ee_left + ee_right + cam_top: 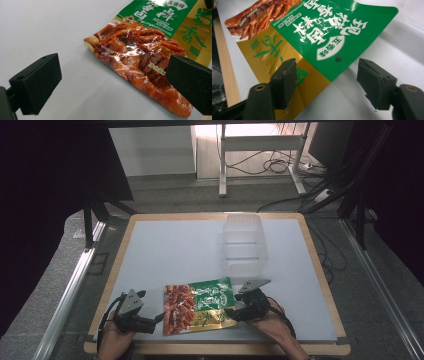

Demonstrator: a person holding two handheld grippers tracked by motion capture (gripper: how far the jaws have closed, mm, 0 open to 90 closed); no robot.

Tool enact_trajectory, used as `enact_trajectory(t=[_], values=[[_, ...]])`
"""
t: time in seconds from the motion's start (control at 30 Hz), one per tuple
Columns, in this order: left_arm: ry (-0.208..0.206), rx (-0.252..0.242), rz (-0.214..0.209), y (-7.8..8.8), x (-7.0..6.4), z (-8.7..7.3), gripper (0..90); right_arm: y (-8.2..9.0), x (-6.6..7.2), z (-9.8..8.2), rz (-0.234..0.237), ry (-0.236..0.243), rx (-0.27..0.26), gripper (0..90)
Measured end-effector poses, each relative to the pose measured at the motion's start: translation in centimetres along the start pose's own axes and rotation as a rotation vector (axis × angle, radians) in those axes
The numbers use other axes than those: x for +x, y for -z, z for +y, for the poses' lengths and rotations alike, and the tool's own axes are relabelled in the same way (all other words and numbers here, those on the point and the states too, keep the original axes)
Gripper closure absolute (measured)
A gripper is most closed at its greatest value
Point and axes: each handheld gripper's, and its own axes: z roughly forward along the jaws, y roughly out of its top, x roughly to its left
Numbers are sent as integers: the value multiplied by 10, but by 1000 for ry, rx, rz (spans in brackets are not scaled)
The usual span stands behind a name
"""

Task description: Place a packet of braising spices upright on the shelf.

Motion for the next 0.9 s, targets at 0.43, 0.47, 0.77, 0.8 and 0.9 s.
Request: enact_trajectory(t=[0.43,0.47,0.77,0.8,0.9], values=[[0,0,1,0,-1,0,3,-11,-1,18,-4,53,-16,577],[0,0,1,0,-1,0,3,-12,-1,19,-6,55,-17,597],[-4,3,7,0,-1,0,3,-17,1,27,18,59,11,873],[-4,3,7,0,-1,0,3,-16,1,28,26,51,11,886],[-3,-4,15,2,0,0,3,-13,2,31,28,58,-4,893]])
